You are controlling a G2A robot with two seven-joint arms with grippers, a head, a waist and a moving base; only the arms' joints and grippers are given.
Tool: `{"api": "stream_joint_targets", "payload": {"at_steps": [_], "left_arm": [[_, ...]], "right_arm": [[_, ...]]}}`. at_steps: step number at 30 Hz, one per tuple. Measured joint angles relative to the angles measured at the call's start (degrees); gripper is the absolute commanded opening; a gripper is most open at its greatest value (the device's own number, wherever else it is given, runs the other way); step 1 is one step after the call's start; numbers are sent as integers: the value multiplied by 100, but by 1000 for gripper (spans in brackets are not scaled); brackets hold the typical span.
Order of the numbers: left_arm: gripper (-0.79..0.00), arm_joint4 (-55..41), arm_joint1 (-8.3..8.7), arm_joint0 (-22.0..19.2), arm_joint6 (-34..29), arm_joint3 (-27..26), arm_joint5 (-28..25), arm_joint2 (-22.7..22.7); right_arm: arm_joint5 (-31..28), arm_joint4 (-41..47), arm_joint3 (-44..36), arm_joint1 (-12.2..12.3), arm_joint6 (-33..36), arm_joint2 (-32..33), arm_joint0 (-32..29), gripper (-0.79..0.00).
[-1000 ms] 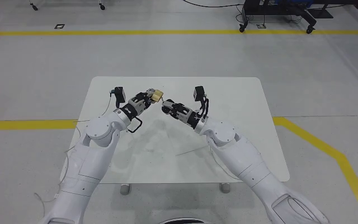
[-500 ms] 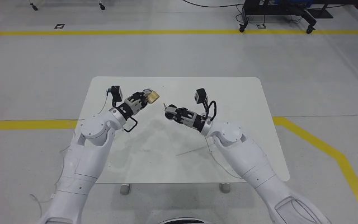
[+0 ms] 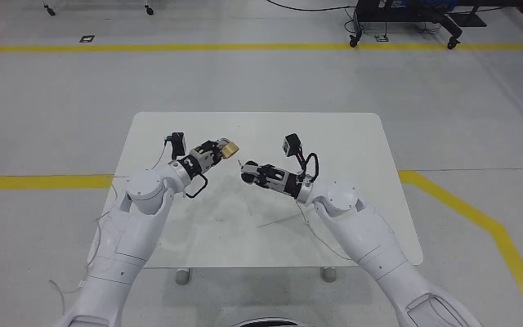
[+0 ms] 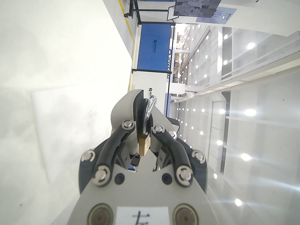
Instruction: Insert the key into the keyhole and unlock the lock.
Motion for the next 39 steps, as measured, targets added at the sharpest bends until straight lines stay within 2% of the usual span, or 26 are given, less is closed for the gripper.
{"api": "stream_joint_targets", "payload": {"at_steps": [3, 8, 39], "left_arm": [[-785, 94, 5, -86, -39, -3, 151, 27], [-785, 107, 4, -103, -115, -54, 96, 58], [-785, 244, 30, -42, -252, -186, -17, 99]], "right_arm": [[213, -37, -106, 11, 87, -33, -32, -785], [370, 71, -136, 12, 136, -30, -12, -785], [476, 469, 423, -91, -248, -91, 289, -785]]}}
